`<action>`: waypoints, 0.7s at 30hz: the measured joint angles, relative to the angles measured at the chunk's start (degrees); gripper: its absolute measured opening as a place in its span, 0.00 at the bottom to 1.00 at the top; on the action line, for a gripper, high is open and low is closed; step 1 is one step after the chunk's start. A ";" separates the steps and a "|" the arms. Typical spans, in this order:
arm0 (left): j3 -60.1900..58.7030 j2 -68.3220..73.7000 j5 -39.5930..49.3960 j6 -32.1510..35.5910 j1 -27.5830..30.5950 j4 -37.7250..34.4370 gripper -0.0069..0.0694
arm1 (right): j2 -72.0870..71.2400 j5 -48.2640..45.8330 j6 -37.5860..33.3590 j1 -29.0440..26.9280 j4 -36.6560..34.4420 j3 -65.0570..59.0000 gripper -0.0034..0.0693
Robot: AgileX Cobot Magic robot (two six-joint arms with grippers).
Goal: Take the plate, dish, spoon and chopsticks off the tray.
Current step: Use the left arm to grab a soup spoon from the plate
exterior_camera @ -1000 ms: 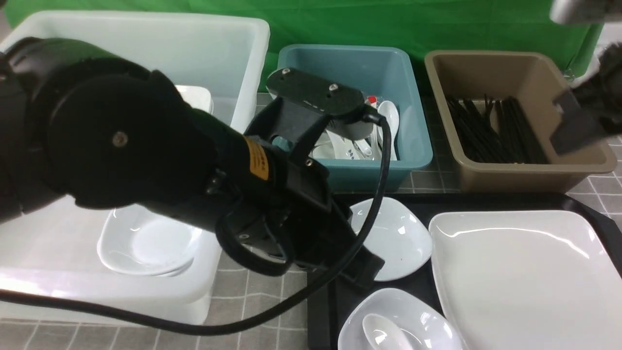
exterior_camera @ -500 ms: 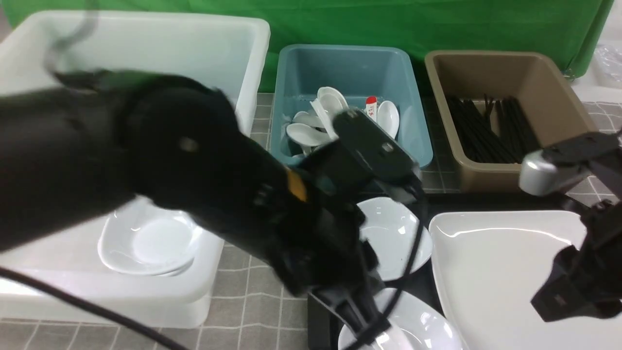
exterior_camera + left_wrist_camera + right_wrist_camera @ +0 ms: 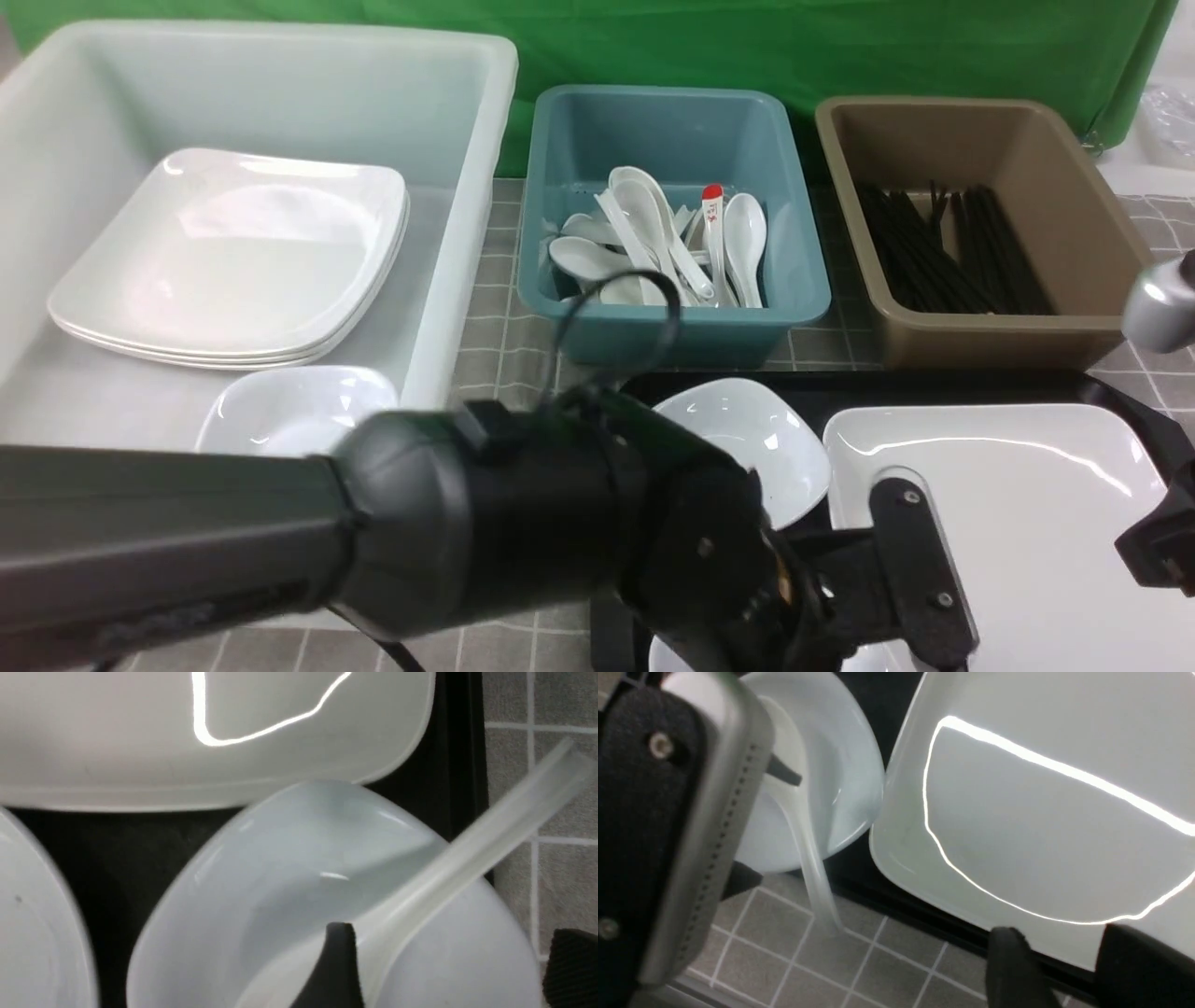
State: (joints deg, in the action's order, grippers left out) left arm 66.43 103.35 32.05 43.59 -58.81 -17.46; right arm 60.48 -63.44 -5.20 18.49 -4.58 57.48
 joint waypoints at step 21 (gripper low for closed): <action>0.02 5.94 -6.08 -1.40 -0.19 0.89 0.43 | 0.00 0.05 1.23 0.00 0.00 -0.07 0.45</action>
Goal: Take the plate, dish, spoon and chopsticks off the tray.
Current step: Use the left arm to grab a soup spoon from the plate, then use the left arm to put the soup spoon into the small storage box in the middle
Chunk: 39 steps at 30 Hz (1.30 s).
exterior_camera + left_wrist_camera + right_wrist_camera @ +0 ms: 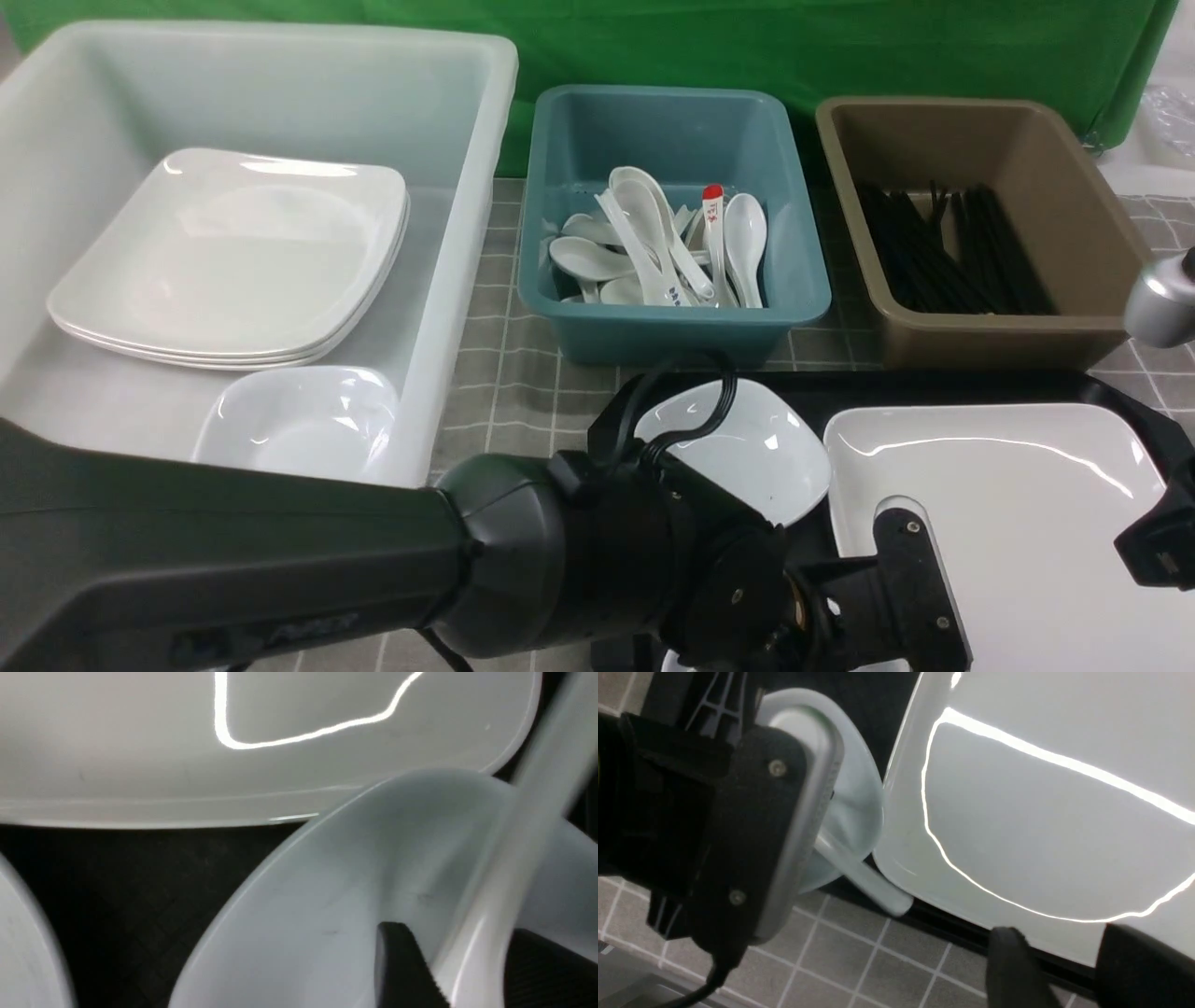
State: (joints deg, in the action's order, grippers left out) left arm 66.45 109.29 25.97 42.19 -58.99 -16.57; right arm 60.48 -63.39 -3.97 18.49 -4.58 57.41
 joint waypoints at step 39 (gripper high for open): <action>47.00 13.78 7.14 -33.94 30.93 6.23 0.62 | 0.00 12.48 4.66 0.00 0.00 0.00 0.45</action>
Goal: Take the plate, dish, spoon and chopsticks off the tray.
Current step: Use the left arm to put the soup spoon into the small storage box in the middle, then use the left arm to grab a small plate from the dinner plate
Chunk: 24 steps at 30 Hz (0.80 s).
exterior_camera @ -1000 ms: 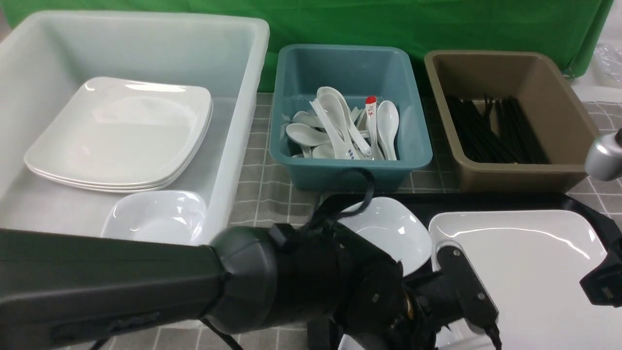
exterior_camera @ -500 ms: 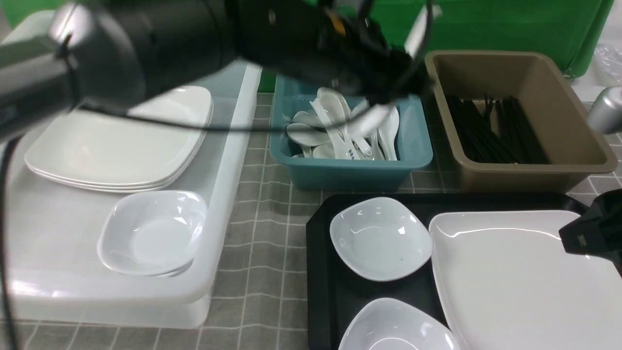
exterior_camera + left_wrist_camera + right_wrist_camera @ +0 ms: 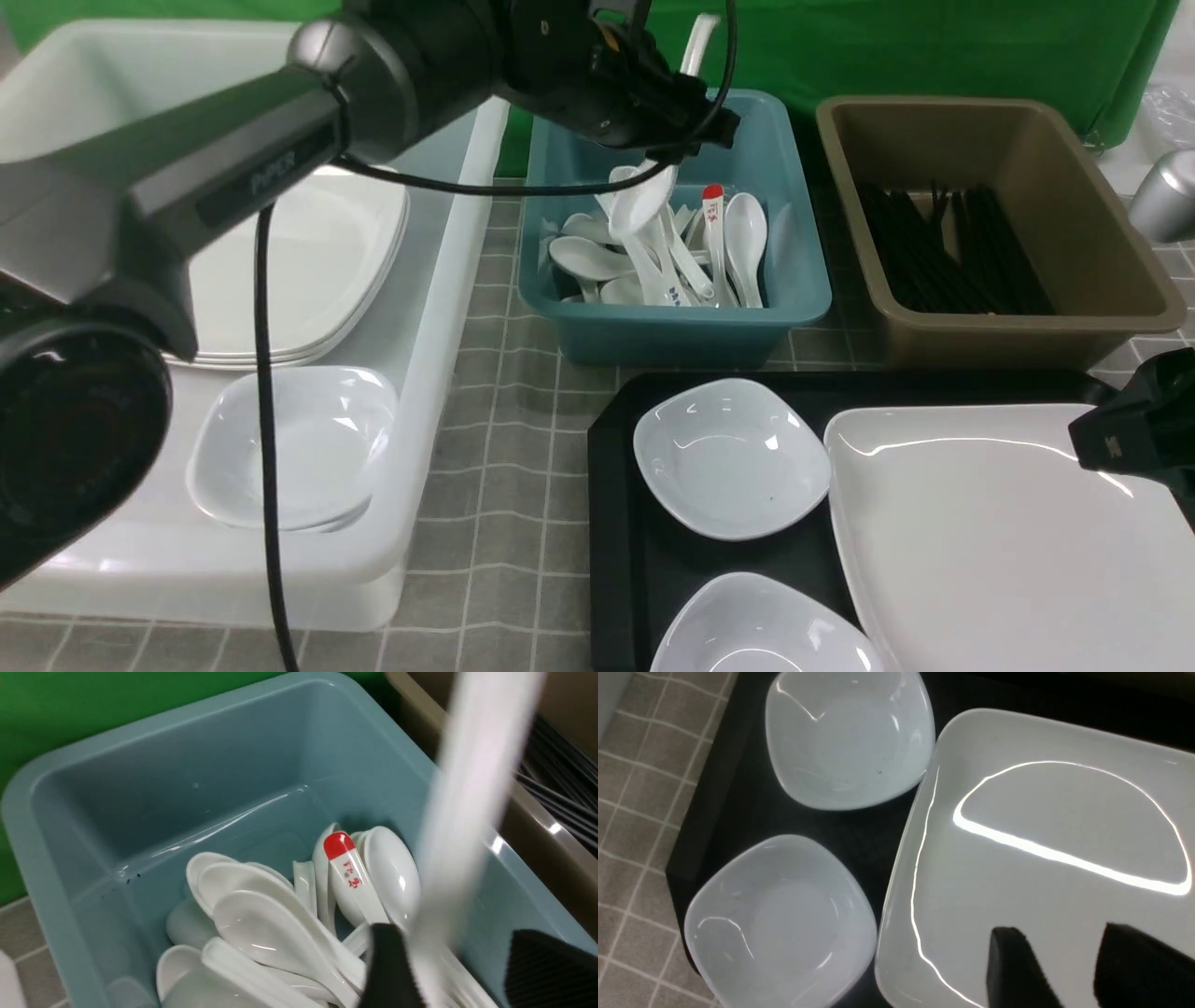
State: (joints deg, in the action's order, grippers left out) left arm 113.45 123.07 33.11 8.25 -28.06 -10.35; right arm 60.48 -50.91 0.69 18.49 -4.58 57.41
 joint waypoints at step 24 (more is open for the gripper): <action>-30.49 -14.36 29.34 -4.30 -19.75 2.77 0.13 | 0.00 0.91 -0.17 0.00 -0.01 0.00 0.45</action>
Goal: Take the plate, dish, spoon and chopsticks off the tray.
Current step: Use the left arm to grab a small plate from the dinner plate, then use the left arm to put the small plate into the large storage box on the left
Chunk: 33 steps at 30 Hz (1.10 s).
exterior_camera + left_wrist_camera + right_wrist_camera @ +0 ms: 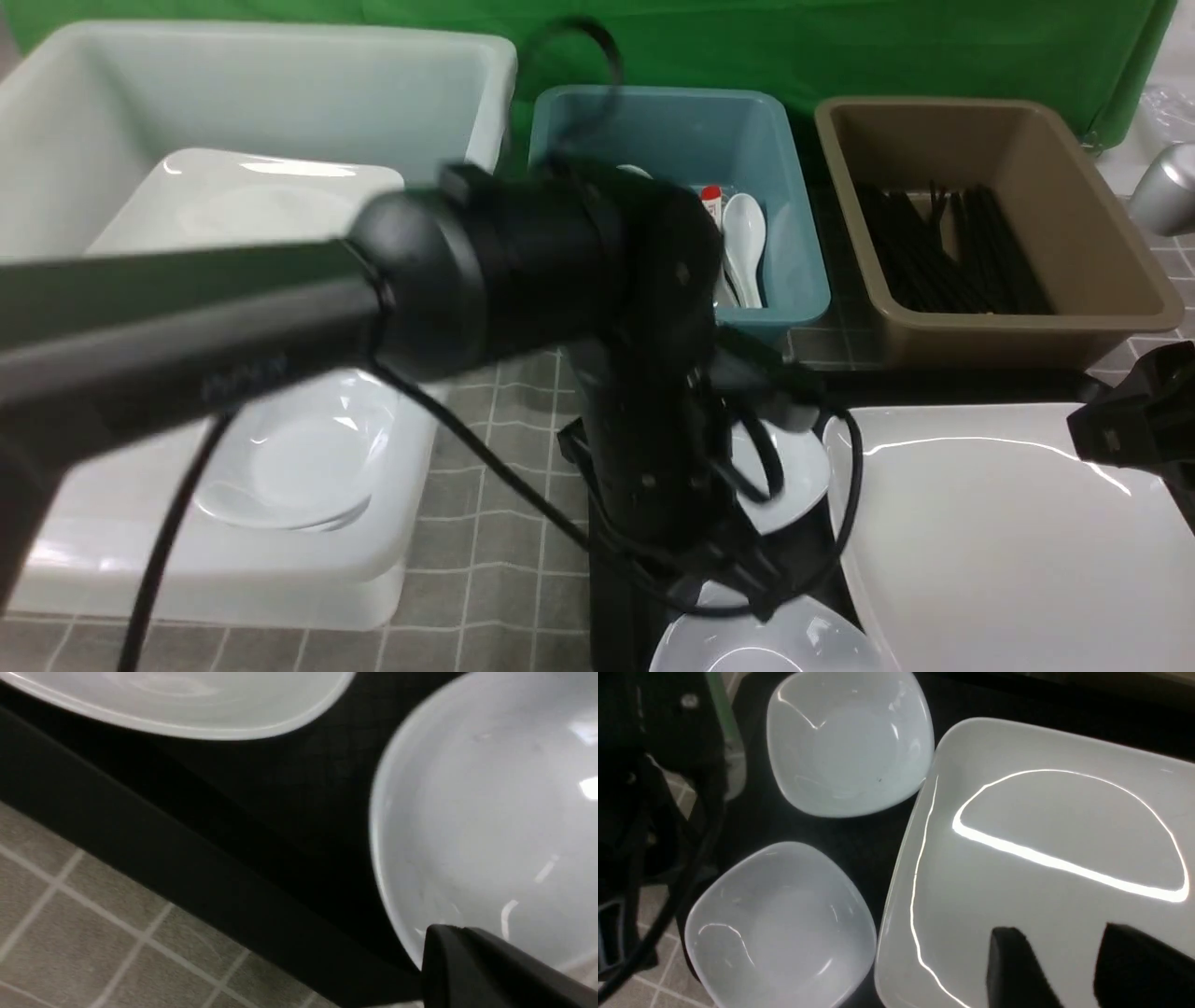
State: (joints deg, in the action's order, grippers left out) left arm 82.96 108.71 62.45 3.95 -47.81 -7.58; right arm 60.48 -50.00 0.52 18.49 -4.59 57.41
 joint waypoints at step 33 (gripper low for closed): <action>-1.66 -1.98 -7.71 -11.70 -0.44 3.55 0.14 | 0.00 -1.17 -0.02 0.00 0.00 -0.35 0.45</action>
State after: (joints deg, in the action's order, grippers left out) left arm 81.31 106.72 54.75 -7.76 -48.25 -4.03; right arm 60.48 -51.17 0.51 18.49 -4.59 57.06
